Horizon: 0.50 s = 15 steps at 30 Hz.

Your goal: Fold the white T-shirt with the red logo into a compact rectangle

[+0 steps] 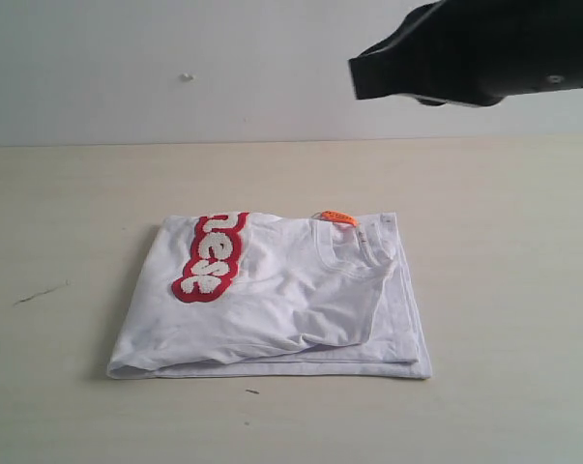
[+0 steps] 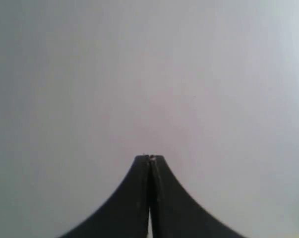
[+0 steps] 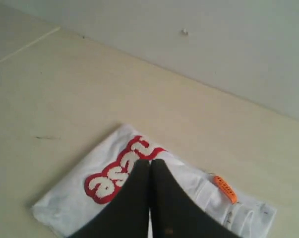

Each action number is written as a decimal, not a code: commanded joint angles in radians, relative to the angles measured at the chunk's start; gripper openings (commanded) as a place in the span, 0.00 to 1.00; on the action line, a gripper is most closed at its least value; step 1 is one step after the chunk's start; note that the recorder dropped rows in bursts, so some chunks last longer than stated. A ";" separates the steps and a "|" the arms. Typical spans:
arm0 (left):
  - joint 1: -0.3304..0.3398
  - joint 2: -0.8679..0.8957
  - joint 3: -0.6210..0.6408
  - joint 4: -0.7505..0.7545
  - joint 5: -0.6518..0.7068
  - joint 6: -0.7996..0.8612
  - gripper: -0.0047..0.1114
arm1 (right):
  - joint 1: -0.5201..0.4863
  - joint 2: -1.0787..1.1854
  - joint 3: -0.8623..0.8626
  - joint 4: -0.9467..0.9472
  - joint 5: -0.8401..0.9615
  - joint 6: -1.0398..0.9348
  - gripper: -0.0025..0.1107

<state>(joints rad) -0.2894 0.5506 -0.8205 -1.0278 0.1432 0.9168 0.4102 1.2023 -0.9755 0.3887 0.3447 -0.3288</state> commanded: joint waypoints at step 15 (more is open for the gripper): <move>0.000 -0.365 0.222 0.002 -0.082 0.013 0.04 | -0.003 -0.709 0.340 -0.004 -0.191 0.009 0.02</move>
<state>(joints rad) -0.2894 0.2238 -0.6296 -1.0259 0.0895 0.9210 0.4102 0.5529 -0.6539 0.3860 0.1683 -0.3288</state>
